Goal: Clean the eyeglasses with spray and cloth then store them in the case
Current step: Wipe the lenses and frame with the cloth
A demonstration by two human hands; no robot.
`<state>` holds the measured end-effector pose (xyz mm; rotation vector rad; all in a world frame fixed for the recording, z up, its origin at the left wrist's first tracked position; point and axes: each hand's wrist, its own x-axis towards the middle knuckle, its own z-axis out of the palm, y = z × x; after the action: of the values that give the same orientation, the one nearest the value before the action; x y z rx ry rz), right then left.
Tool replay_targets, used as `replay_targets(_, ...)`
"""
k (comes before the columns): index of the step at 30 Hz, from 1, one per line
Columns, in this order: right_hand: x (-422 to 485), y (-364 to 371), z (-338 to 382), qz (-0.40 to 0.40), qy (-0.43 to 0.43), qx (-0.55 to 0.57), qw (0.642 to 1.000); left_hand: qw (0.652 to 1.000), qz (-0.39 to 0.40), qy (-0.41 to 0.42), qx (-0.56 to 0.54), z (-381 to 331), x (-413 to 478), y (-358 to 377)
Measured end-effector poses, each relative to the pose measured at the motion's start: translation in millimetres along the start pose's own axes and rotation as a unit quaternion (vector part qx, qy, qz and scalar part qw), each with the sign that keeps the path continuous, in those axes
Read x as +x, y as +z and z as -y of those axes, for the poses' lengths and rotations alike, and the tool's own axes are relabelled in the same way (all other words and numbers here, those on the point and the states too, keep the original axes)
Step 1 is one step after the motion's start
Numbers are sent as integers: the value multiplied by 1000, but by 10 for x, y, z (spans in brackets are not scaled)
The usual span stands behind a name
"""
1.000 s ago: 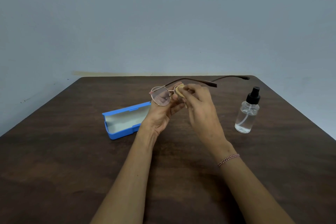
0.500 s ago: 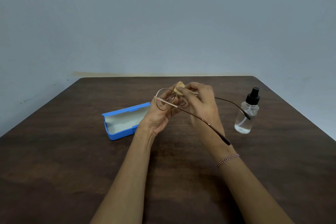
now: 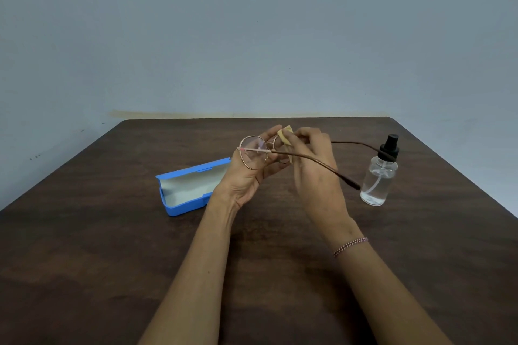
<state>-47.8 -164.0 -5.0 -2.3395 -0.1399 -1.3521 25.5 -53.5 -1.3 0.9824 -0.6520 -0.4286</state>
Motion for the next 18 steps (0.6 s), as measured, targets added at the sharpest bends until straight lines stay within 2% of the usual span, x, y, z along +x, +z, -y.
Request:
replay_targets(2, -3, 33, 5, -4, 9, 14, 1000, 1000, -6, 11, 10, 24, 17, -46)
replay_targets(7, 3, 14, 55, 22, -50, 26, 998, 999, -19, 42, 6, 22, 28, -93)
replay_targets(11, 14, 6, -8, 20, -55, -7, 998, 997, -29, 68, -9, -20, 37, -72)
replay_targets(18, 31, -42, 27, 38, -19, -92, 995, 1000, -10, 23, 4, 66, 25, -25)
